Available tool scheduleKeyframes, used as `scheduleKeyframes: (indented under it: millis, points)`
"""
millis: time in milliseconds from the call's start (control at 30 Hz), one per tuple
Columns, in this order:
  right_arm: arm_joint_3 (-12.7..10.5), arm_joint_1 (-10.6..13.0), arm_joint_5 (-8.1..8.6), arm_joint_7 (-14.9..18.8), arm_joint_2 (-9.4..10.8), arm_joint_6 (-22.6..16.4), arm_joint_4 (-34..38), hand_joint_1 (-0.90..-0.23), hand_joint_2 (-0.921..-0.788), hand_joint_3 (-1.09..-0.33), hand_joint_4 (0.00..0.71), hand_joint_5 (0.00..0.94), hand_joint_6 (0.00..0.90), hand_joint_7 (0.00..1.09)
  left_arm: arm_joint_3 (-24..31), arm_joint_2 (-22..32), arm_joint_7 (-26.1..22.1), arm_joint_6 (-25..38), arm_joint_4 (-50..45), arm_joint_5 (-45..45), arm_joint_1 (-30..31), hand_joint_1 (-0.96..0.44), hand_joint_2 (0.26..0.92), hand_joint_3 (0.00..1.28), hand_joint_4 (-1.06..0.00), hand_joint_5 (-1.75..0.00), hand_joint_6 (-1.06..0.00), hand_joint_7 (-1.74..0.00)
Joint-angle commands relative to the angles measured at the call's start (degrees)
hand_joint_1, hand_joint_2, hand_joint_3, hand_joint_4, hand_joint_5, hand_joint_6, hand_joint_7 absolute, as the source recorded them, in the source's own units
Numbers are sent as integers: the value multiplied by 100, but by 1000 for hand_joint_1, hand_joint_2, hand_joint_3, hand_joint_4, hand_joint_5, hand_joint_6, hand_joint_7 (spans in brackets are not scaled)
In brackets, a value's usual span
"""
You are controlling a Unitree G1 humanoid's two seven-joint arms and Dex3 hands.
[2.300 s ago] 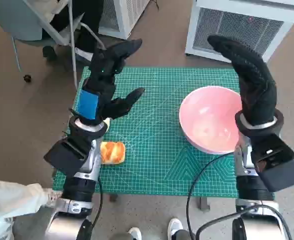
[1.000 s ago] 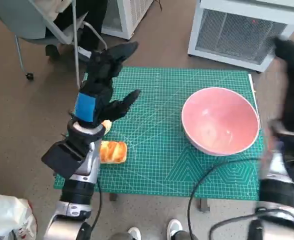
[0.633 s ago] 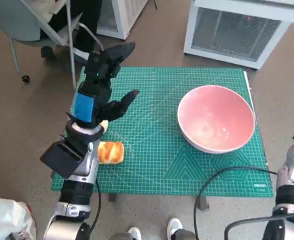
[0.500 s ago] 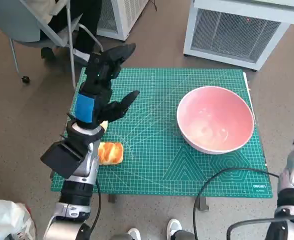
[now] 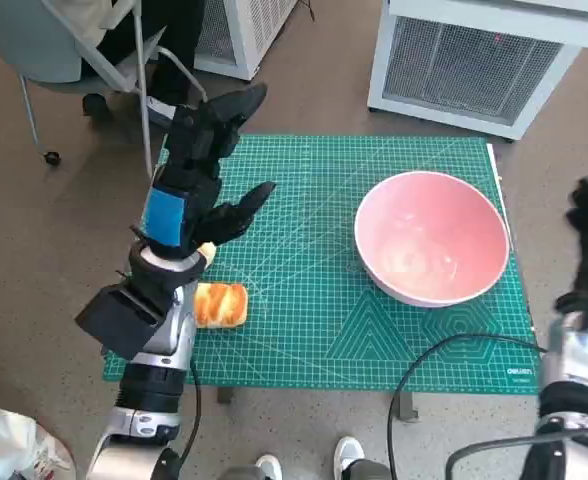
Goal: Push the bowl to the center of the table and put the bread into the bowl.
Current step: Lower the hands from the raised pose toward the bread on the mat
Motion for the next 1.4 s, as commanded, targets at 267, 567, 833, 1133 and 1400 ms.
scheduleKeyframes:
  millis: [267,567,833,1133,1400]
  points:
    - [79,-70,-82,-6,532,893,188,-464,-921,-823,218,14,227,87,74,101,40,87,-249,18,165,-372,921,273,-291,-238,-117,-800]
    - [243,-376,-212,-4,910,1110,198,-465,-921,-819,230,11,261,90,100,164,127,149,-452,114,306,-371,921,268,-327,-164,-131,-772]
    - [325,-618,-266,107,1123,1254,221,-463,-921,-832,227,6,266,84,149,258,221,204,-663,184,466,-387,921,265,-340,-139,-137,-761]
    - [416,-876,-387,64,1359,1361,227,-456,-921,-849,225,3,262,74,221,355,326,273,-897,225,690,-400,921,268,-370,-80,-170,-697]
    - [352,-1100,-288,106,1619,1507,242,-465,-921,-848,226,2,261,68,289,428,446,299,-1036,284,875,-404,921,267,-387,-48,-191,-644]
